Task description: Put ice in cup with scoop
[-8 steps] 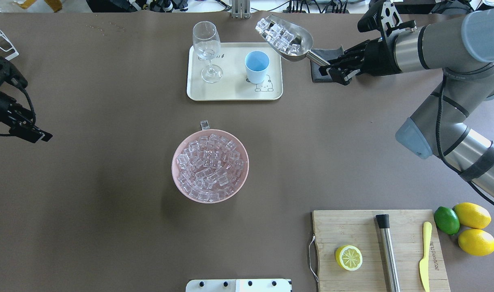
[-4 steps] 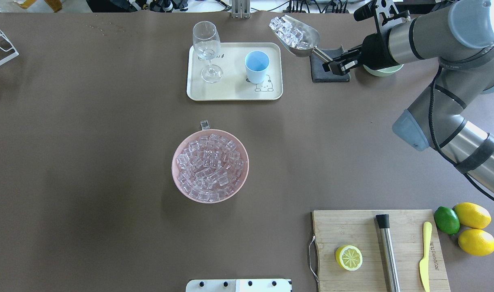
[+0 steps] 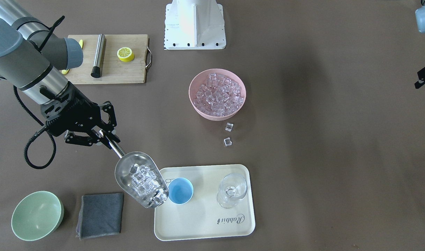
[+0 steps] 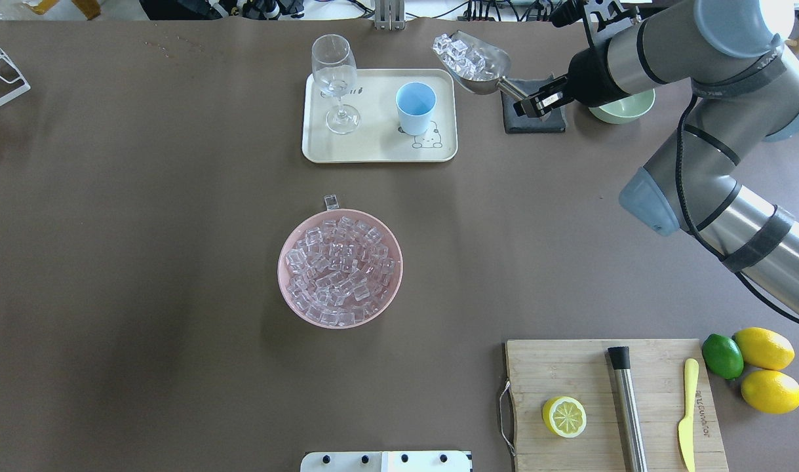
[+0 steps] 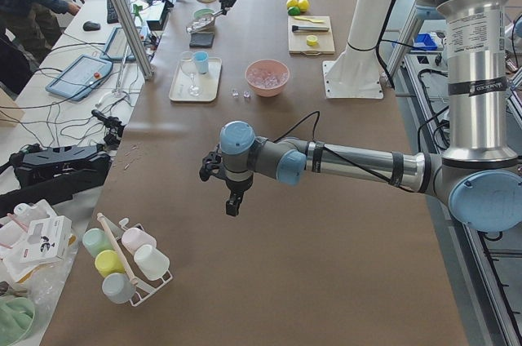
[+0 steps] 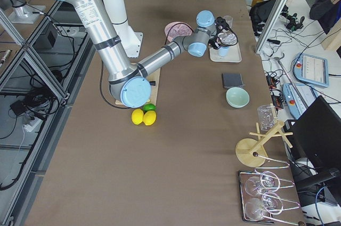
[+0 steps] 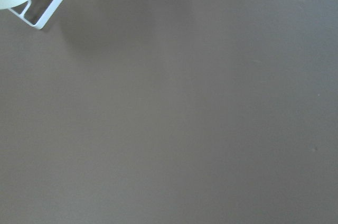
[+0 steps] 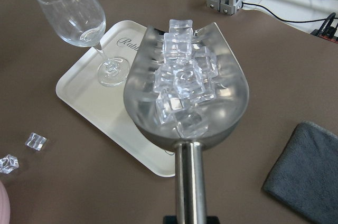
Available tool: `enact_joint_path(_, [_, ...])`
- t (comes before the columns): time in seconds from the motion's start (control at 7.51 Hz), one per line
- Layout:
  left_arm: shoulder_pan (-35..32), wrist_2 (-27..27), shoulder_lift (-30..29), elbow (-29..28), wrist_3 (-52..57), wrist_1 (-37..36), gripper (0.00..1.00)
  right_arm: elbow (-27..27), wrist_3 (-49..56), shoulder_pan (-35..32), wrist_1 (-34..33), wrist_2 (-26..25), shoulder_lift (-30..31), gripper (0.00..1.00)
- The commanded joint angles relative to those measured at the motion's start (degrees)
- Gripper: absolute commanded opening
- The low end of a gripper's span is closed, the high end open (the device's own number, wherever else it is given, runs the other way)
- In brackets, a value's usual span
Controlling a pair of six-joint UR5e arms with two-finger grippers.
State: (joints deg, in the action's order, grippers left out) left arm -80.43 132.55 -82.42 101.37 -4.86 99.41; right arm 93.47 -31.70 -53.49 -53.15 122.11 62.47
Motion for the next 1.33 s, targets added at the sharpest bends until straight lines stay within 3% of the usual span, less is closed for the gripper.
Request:
enact_joint_path(0.0, [-4.8, 0.3, 0.2, -1.9, -0.1, -3.1, 0.98, 0.3, 0.4, 0.9, -6.8, 0.6, -3.5, 0.0])
enact_joint_path(0.4, [-4.8, 0.3, 0.1, -1.9, -0.2, -3.4, 0.98, 1.7, 0.4, 2.9, -10.0, 1.0, -3.7, 0.0])
enact_joint_path(0.8, [-4.8, 1.0, 0.0, -2.1, -0.2, -3.3, 0.98, 3.7, 1.2, 3.4, -16.1, 5.0, -3.6, 0.0])
enact_joint_path(1.06, [-4.2, 3.7, -0.5, -2.1, -15.3, -2.4, 0.98, 3.3, 3.0, 3.4, -19.0, 5.2, -3.7, 0.0])
enact_joint_path(1.2, [-4.2, 3.3, -0.5, -2.1, -15.3, -1.2, 0.98, 3.0, 3.1, 3.4, -19.3, 5.1, -3.8, 0.0])
